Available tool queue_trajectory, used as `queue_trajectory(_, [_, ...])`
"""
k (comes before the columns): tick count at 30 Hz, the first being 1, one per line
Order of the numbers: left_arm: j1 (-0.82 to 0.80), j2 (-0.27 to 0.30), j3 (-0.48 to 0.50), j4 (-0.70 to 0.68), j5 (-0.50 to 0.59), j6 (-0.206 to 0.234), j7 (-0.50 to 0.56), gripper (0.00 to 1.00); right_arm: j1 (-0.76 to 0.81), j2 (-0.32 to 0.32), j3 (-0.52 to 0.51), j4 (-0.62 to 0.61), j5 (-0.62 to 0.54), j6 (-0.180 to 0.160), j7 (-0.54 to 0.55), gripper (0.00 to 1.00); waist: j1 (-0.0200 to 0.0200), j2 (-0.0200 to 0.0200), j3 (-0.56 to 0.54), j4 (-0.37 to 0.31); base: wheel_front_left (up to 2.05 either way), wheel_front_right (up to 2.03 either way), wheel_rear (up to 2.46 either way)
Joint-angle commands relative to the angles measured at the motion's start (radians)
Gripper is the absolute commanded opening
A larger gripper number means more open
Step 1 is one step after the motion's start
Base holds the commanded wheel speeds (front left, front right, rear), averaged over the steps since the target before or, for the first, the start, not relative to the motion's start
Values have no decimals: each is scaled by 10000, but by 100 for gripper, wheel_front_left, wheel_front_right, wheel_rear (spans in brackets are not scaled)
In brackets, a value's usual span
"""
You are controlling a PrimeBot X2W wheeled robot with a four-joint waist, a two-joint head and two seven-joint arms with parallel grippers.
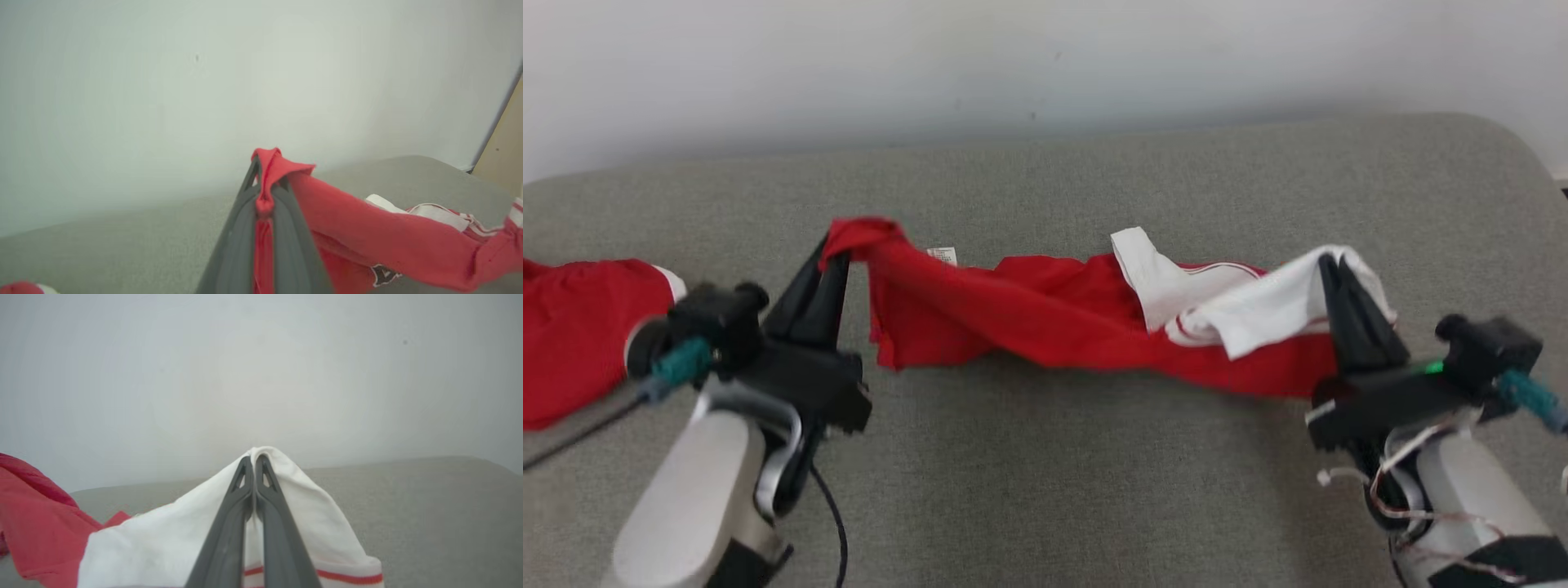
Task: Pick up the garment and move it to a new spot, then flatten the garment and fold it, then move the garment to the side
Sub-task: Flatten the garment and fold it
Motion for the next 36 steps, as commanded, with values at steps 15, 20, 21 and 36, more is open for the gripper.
queue_trajectory(15, [-9042,482,-121,1951,-1752,15,1539,0,-8566,-614,-777,1396,1420,25,1331,0,-1,-2,4151,-197,0,0,0])
queue_trajectory(20, [-11914,624,-284,3164,-1378,15,1607,0,-11400,-568,-740,2540,1201,24,1557,0,-1,-2,4868,-380,0,0,0])
queue_trajectory(21, [-12433,615,-339,3364,-1302,15,1583,0,-11931,-575,-741,2786,1119,25,1580,0,-1,-2,4970,-415,0,0,0])
queue_trajectory(36, [-16139,200,-963,6110,-1126,15,1174,0,-16676,-520,-344,5835,-194,24,1453,0,-1,-2,5537,-531,0,0,0])
